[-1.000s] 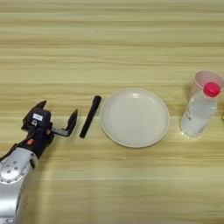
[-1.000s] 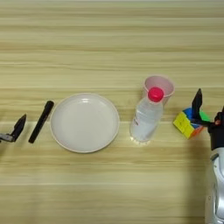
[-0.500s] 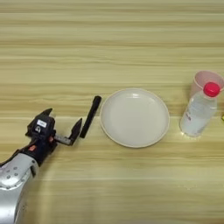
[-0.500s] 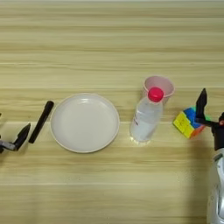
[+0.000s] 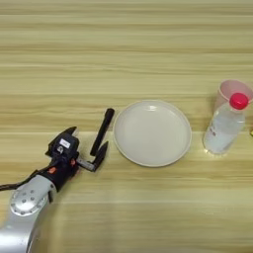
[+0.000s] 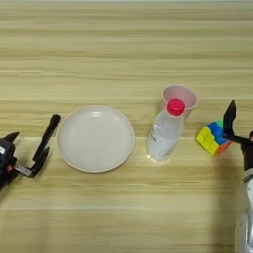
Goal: Move the objects on the table
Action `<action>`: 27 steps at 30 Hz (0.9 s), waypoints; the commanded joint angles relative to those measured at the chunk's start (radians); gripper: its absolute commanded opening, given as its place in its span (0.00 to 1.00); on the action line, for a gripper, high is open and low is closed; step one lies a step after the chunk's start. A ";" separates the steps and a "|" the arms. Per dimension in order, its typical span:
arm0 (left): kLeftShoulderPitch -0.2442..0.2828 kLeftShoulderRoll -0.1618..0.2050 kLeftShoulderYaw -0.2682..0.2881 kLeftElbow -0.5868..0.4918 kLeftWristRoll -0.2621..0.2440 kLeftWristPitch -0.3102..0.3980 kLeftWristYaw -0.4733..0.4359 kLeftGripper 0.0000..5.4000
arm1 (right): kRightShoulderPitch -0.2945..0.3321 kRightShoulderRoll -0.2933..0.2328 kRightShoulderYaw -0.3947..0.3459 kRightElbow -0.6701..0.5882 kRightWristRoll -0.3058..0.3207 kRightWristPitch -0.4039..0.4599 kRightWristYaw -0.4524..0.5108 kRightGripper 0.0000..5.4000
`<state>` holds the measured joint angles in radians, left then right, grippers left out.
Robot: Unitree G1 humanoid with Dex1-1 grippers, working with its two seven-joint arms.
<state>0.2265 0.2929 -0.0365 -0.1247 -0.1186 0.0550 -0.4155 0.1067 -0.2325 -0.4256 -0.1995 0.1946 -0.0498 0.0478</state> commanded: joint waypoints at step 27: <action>-0.130 -0.015 -0.034 0.353 0.085 -0.092 0.047 1.00 | 0.018 0.020 0.002 -0.041 0.015 0.023 -0.020 1.00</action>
<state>0.0866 0.2807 -0.0598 0.1528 -0.0656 -0.0619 -0.3770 0.1242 -0.2176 -0.4254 -0.2291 0.1993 -0.0485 0.0300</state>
